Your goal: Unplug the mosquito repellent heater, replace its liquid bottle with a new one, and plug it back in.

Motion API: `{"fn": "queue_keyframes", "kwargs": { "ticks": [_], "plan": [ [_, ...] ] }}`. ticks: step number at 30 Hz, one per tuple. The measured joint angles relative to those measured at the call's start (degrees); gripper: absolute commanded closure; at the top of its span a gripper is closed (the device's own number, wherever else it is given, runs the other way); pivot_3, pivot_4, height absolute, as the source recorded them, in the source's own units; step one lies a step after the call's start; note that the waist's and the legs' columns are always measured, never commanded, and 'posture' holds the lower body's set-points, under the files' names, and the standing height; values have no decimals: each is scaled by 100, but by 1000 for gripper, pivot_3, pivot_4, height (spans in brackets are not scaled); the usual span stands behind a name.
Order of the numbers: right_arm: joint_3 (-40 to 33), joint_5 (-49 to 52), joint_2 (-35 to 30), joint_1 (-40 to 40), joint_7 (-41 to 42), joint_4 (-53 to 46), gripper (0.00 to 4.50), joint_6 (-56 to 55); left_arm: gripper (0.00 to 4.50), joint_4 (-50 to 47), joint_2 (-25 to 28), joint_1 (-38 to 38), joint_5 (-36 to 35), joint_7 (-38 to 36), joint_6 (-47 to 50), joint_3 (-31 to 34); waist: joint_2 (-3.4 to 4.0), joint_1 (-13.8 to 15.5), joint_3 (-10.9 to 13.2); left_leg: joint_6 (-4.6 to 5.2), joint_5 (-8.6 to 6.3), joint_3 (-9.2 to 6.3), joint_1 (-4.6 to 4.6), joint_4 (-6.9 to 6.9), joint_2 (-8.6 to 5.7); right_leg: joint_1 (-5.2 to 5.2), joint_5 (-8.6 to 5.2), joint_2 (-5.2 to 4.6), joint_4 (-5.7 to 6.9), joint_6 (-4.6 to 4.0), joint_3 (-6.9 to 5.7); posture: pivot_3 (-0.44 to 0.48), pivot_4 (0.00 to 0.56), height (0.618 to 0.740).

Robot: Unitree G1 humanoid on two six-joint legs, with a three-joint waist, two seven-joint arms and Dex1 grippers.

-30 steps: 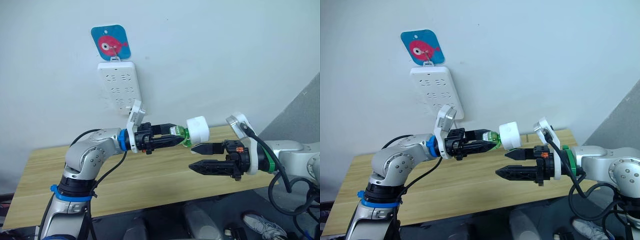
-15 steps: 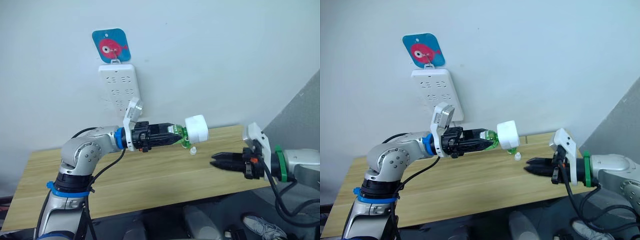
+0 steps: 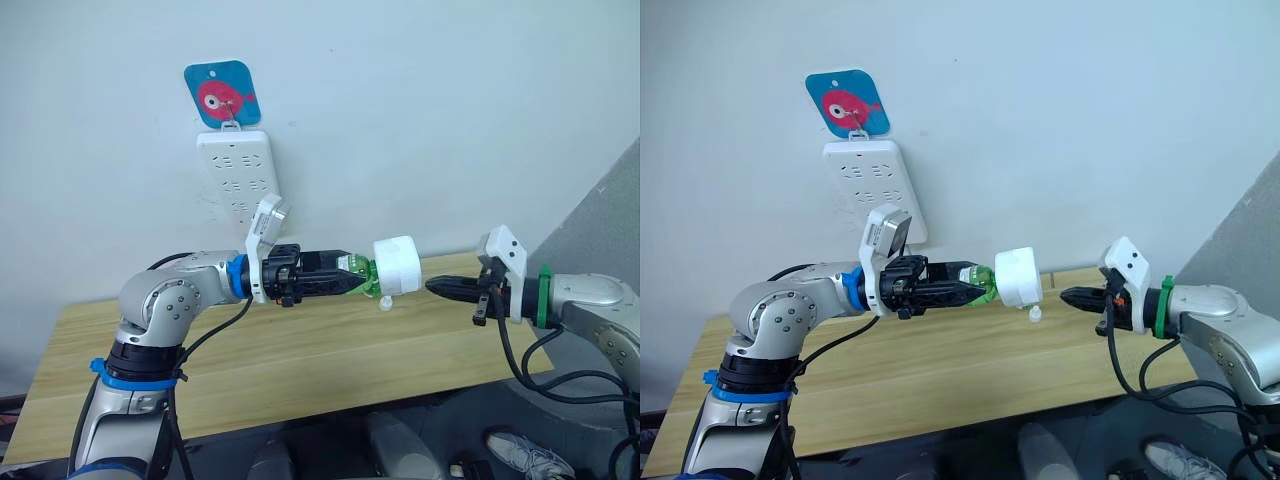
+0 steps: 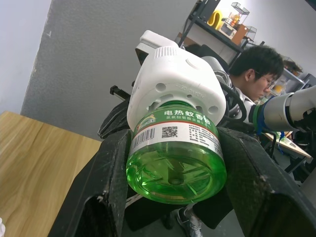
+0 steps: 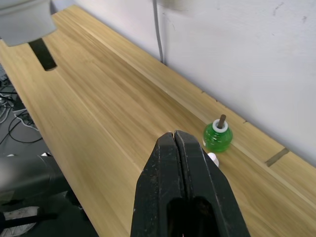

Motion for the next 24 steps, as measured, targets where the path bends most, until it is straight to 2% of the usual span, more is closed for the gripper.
{"fn": "queue_keyframes", "kwargs": {
  "ticks": [16, 17, 20, 24],
  "plan": [
    [-5, -189, 90, -3, 122, 0, 4500, 24, 2146, 0, 0, 0, 0, 0, 3, 0, 0, 0, -1, 0, 0, 0, -1, 0, 0, 0, 0, 0, 0, 0, 0, -261, 74, 740],
    [22, -190, 198, -72, 117, 34, 4500, 41, 2146, -9, 18, 17, -9, -3, 13, 18, -1, 0, -2, 0, 0, 0, 0, 0, 0, 1, 0, 0, 0, 0, 0, -261, 74, 740],
    [306, -176, 1153, -906, 76, 192, 4500, -7, 2146, -25, 98, 50, -86, -6, 166, 1, 4, -158, -19, 0, 1, 1, 7, -1, 4, 1, 1, 4, 6, -1, 2, -261, 74, 740],
    [399, -215, 1401, -1049, 6, 203, 4500, -8, 2146, -60, 139, 89, -157, -6, 188, 22, 7, -94, -28, 0, 0, -25, -6, -2, -3, 1, 10, -2, 4, -17, -17, -258, 72, 740]
  ]
}}
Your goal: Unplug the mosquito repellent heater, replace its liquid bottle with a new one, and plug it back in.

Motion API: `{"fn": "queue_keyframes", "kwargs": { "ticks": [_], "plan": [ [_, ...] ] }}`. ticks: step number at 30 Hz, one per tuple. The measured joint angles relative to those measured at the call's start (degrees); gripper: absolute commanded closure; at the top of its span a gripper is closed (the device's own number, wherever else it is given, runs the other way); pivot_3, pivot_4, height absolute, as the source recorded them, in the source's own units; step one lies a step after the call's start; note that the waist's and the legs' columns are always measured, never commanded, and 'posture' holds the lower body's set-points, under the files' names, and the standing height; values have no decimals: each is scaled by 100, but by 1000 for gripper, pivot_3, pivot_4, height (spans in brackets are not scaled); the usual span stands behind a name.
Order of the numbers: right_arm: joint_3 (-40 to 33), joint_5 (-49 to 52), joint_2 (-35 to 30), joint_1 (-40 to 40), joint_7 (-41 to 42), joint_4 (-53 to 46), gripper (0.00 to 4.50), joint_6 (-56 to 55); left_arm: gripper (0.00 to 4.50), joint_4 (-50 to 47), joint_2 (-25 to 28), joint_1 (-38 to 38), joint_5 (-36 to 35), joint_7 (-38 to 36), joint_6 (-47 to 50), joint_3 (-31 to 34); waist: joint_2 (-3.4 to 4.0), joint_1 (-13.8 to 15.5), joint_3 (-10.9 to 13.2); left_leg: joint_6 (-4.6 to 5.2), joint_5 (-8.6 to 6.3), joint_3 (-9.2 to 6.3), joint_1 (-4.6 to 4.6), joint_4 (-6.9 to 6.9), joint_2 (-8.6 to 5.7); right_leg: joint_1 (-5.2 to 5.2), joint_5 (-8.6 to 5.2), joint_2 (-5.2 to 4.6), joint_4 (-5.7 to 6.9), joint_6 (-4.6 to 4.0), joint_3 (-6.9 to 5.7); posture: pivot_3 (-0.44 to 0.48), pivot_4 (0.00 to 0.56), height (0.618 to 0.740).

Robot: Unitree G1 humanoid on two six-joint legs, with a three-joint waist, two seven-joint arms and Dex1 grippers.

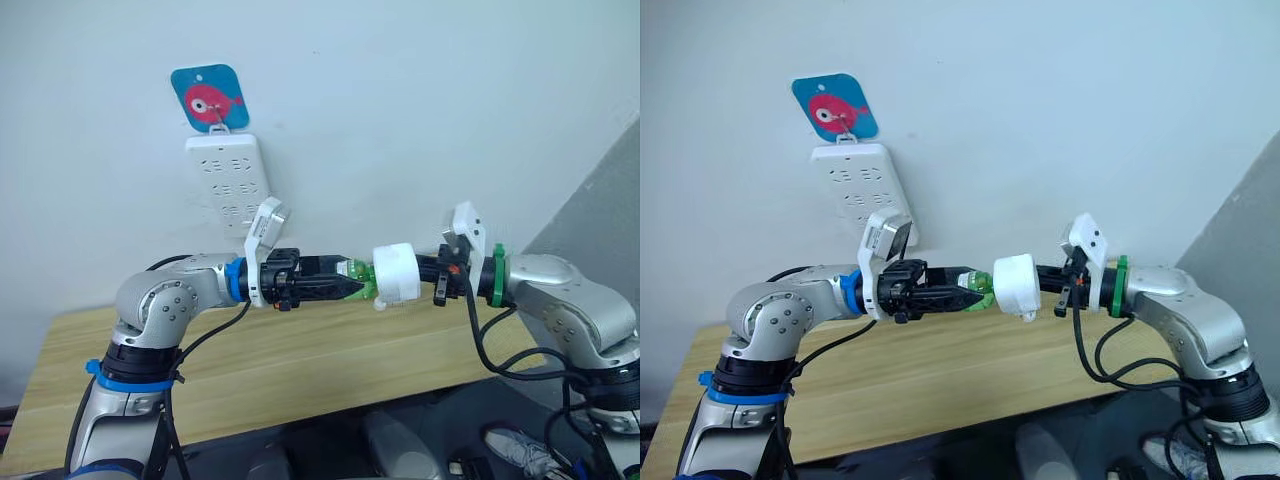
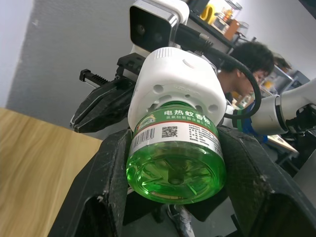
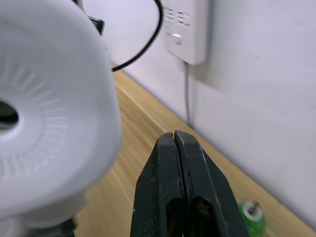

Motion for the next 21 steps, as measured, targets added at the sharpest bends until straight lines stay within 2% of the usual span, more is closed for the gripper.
{"fn": "queue_keyframes", "kwargs": {
  "ticks": [21],
  "plan": [
    [-181, -130, 254, 170, -648, 36, 4500, 435, 2146, 32, 113, 50, 0, -98, -3, 0, 2, -27, -15, 0, 0, 2, 3, 1, 0, 2, 1, -1, 3, -1, 1, -259, 61, 740]
  ]
}}
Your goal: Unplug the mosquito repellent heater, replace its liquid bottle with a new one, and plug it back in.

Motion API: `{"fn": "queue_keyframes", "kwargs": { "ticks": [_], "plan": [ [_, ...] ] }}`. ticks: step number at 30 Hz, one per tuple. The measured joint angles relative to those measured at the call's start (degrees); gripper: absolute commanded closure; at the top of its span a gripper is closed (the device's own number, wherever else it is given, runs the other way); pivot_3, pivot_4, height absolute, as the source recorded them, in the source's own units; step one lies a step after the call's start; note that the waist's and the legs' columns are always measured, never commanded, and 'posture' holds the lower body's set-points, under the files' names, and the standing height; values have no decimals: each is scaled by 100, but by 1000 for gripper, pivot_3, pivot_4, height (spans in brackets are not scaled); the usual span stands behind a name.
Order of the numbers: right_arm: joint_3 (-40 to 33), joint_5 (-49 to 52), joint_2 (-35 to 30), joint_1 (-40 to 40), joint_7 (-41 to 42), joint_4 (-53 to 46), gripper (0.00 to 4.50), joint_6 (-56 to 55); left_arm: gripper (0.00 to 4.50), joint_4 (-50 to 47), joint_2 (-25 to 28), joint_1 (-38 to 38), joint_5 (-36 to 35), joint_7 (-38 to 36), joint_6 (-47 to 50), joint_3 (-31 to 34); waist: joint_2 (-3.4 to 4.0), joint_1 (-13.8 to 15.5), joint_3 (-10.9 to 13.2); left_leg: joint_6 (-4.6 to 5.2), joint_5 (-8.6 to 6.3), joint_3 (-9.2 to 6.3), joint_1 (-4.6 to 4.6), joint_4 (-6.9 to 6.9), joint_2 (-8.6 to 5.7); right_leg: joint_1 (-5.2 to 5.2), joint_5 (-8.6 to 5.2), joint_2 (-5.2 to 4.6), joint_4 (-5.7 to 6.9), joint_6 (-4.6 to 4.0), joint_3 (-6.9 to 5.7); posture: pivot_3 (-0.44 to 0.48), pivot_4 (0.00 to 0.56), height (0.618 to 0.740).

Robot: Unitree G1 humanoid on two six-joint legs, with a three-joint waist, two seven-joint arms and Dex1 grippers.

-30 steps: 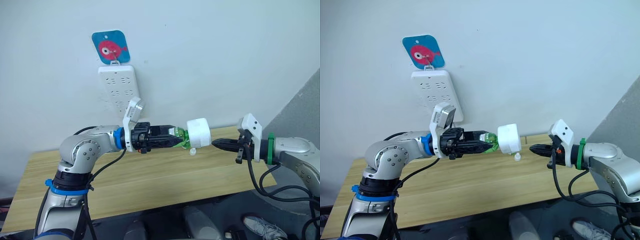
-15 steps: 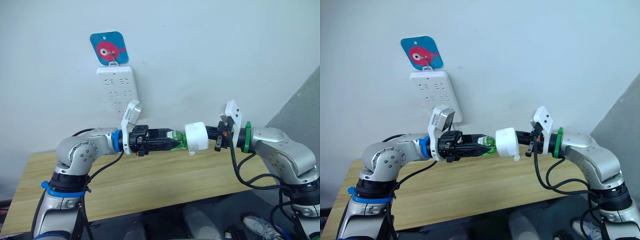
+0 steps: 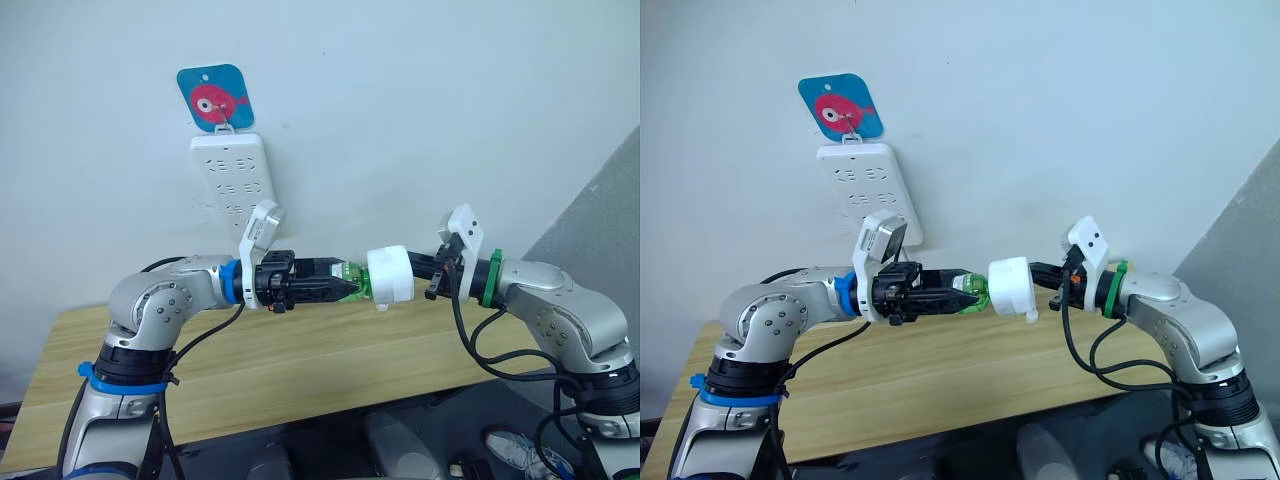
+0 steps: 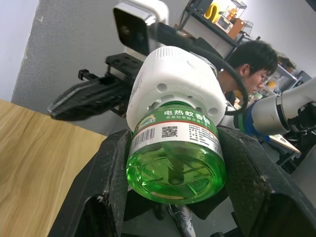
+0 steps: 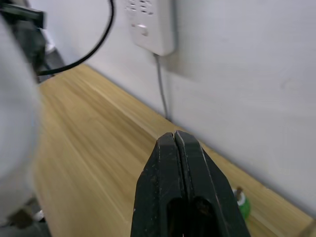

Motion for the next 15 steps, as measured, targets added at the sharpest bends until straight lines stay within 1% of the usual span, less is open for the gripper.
{"fn": "queue_keyframes", "kwargs": {
  "ticks": [7, 11, 15],
  "plan": [
    [-127, 662, 73, 228, 110, -243, 4500, 589, 2146, 70, -20, -3, 0, 27, 0, 3, 0, -5, -8, 0, 0, 0, 1, 0, 0, 0, 0, 0, 1, 0, 1, -262, 58, 740],
    [-243, 1084, 218, 247, 13, -563, 4500, 819, 2146, 114, -31, -7, 1, 49, -15, 3, 0, -9, -39, 0, 0, -1, 0, -1, 0, 0, -1, 0, 0, 1, -1, -262, 58, 740],
    [-386, 1420, 206, 292, -120, -785, 4500, 1071, 2146, 146, -47, -9, 11, 109, -70, 82, 0, -1, -71, 0, 0, 0, -1, -1, -1, 0, -3, 0, -1, 5, 0, -262, 58, 740]
  ]
}}
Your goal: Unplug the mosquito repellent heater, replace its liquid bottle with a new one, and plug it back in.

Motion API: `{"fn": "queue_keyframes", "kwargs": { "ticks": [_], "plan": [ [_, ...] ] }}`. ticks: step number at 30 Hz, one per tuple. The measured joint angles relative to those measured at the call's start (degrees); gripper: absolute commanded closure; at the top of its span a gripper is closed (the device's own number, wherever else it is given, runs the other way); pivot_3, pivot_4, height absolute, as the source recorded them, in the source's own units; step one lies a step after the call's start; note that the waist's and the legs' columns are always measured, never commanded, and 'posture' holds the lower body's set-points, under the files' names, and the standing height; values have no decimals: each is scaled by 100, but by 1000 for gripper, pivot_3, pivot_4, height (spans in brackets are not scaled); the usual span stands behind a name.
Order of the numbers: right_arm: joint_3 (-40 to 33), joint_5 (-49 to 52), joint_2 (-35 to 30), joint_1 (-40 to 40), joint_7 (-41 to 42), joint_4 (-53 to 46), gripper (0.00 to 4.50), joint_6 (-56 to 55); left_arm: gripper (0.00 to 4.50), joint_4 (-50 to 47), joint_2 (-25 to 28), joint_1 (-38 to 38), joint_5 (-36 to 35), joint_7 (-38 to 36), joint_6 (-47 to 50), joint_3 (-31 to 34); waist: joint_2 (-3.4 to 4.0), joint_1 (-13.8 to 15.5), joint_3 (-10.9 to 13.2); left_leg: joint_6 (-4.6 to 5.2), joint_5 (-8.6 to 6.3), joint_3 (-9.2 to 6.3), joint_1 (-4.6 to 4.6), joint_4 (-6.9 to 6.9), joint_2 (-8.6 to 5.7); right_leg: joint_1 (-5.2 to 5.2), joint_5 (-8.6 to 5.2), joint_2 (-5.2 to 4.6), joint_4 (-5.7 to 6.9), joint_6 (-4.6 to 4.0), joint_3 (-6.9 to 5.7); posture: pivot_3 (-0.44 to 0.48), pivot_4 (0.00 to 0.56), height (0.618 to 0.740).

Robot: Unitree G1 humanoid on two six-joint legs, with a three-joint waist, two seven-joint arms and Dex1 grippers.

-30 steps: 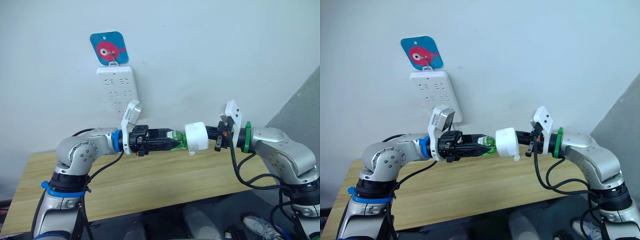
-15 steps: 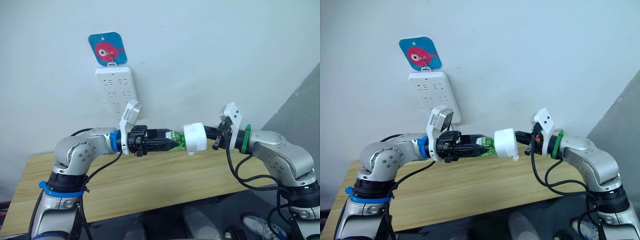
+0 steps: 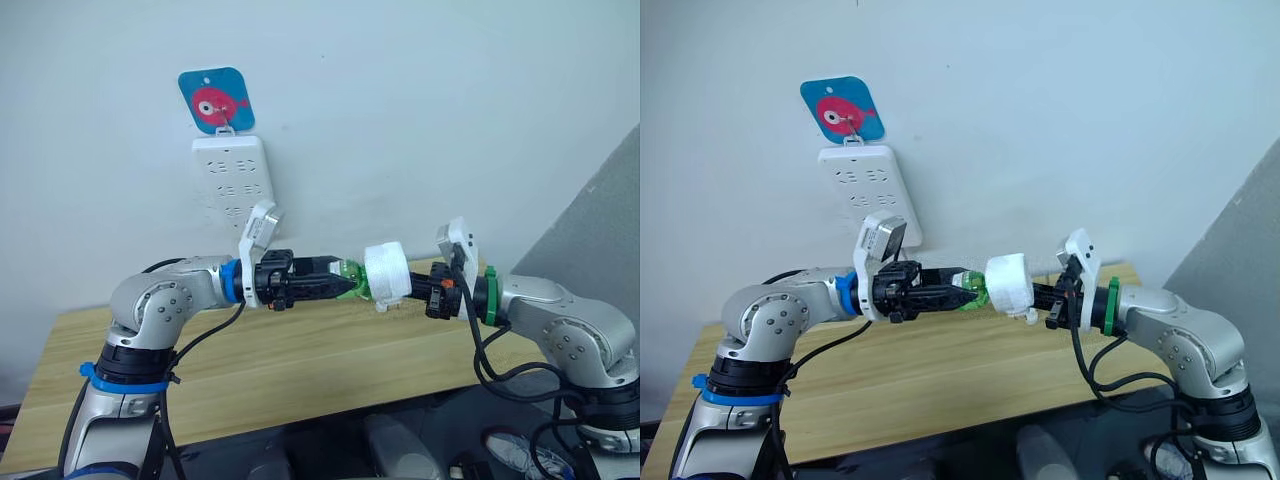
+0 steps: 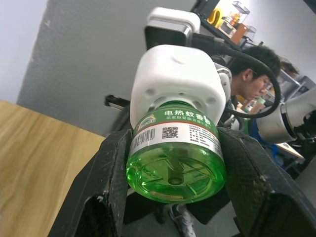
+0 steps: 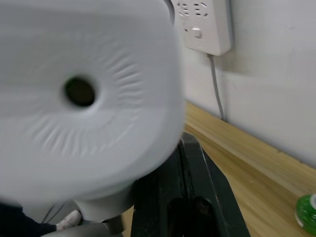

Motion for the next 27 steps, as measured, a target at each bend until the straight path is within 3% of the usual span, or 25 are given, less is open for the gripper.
{"fn": "queue_keyframes", "kwargs": {
  "ticks": [13, 27],
  "plan": [
    [-247, 1060, -267, -126, -233, -588, 4500, 446, 2146, 147, -106, -3, 575, 101, -509, -111, 0, -6, -36, 1, 0, 1, 1, -1, 0, 0, -7, 1, -1, 11, 1, -270, 60, 740],
    [-474, 1688, -207, -622, -899, -316, 4500, 487, 2146, 142, 4, 156, 1064, -342, -907, -479, 0, -5, -37, 1, -1, 3, 0, -2, 1, -1, -7, 2, -1, 11, 3, -273, 66, 740]
  ]
}}
